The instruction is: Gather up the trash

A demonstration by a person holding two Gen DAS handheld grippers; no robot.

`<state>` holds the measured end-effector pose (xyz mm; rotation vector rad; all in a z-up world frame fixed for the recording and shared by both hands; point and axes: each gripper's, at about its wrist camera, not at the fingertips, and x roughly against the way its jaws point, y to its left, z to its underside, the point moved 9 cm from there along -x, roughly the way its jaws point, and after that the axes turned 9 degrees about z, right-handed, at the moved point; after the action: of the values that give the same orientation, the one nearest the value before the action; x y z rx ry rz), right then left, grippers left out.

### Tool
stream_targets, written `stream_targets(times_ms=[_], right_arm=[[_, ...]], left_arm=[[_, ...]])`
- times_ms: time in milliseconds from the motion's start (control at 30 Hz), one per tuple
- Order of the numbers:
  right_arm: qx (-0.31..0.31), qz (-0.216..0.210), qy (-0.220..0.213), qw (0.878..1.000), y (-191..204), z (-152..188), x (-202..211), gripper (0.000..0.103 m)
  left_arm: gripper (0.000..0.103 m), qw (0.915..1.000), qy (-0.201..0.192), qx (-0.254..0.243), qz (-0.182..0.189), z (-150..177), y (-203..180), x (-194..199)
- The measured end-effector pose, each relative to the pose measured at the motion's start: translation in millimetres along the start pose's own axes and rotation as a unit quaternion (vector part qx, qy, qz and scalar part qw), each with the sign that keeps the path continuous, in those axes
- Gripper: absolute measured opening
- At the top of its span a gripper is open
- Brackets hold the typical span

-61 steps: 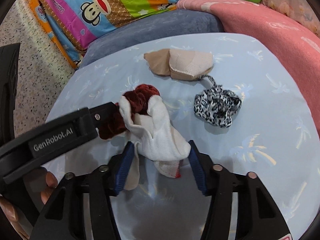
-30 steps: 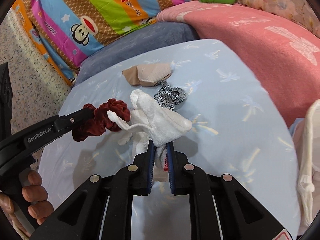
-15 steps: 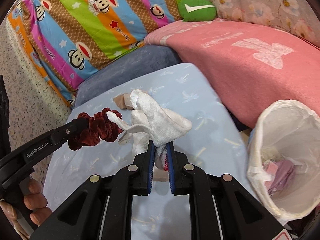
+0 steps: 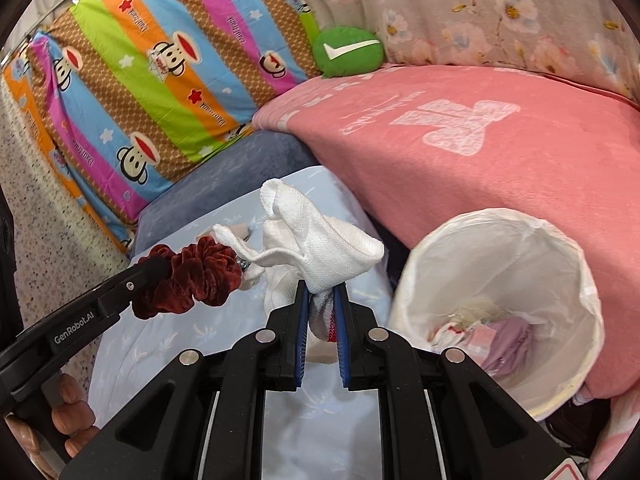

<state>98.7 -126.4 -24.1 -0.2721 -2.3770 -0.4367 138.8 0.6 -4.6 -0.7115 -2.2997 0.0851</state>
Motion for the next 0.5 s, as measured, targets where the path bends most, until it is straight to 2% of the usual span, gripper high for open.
stream_targets(times_ms=[500], right_arm=[[-0.054, 0.035, -0.022, 0.998, -83.6, -5.8, 32.5, 0.012]], left_arm=[[0.024, 0.9975, 0.021, -0.056, 0.039, 6.9, -76.3, -16.9]])
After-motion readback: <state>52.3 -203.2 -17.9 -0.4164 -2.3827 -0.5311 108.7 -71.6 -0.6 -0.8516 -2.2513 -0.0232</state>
